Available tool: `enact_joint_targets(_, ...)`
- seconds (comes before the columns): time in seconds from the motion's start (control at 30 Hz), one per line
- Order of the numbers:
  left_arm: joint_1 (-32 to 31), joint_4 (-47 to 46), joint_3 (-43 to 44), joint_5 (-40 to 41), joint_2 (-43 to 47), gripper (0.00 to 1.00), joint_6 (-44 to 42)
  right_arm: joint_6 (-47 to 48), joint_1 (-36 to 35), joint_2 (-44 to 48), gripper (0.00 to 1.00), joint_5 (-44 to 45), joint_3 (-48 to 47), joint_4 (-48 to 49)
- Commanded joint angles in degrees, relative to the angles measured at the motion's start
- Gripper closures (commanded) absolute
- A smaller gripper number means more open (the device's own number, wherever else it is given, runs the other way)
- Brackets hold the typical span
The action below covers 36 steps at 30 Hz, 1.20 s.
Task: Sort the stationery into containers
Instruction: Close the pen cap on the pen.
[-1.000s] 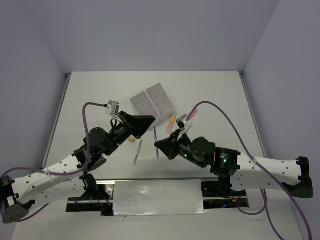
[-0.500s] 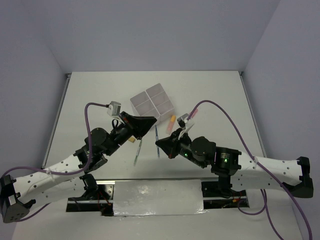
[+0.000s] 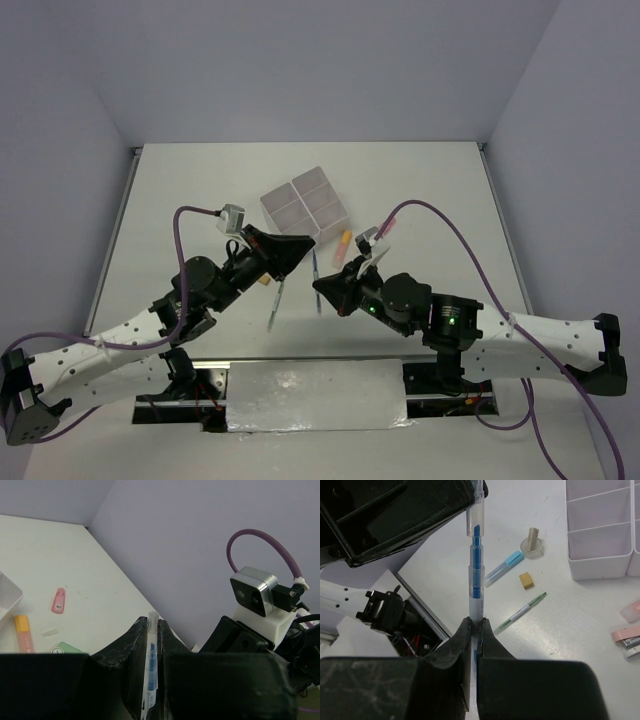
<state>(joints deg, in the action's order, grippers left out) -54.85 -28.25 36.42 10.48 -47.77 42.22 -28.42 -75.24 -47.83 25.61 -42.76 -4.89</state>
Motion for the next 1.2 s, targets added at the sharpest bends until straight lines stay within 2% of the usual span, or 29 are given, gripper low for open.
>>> enact_joint_targets(0.0, -0.3, -4.4, -0.3, -1.4, 0.1, 1.00, 0.3, 0.9, -0.4, 0.5, 1.00, 2.3, -2.9, -0.2)
enact_joint_targets(0.47, -0.3, -4.1, -0.9, -1.7, -0.2, 1.00, 1.4, 3.5, -0.3, -0.2, 1.00, 1.9, -5.5, 3.1)
enact_joint_targets(0.57, -0.3, -3.9, -0.7, -2.3, -0.3, 0.96, 1.6, 5.2, -0.3, -0.6, 1.00, 2.3, -5.7, 4.2)
enact_joint_targets(0.67, -0.3, -3.7, -0.3, -3.2, -0.4, 0.89, 2.1, 7.8, -0.3, -0.7, 1.00, 2.5, -4.5, 7.6)
enact_joint_targets(0.77, -0.3, -2.9, 0.2, -3.7, -0.1, 0.78, 1.6, 9.8, -0.3, -0.7, 1.00, 2.3, -5.1, 8.4)
enact_joint_targets(0.8, -0.3, -2.6, 0.3, -3.6, 0.2, 0.68, 1.3, 10.1, -0.4, -0.6, 1.00, 1.9, -5.2, 8.1)
enact_joint_targets(0.87, -0.3, -1.8, 0.6, -3.5, 0.9, 0.58, 0.8, 10.8, -0.4, -0.4, 1.00, 1.4, -4.9, 8.0)
enact_joint_targets(0.9, -0.3, -1.5, 0.7, -3.1, 1.3, 0.49, 0.2, 10.9, -0.3, -0.2, 1.00, 0.8, -4.7, 8.1)
enact_joint_targets(0.97, -0.3, -0.9, 0.9, -2.0, 2.2, 0.37, -0.5, 11.2, -0.4, -0.2, 1.00, -0.1, -3.9, 8.6)
enact_joint_targets(1.03, -0.3, -0.2, 1.5, -1.7, 2.7, 0.33, -1.3, 11.0, -0.3, -0.5, 1.00, -1.1, -3.6, 8.5)
enact_joint_targets(1.17, -0.3, 2.3, 4.9, -3.8, 2.1, 0.37, -4.1, 10.6, -0.5, -1.7, 1.00, -2.5, -4.3, 7.7)
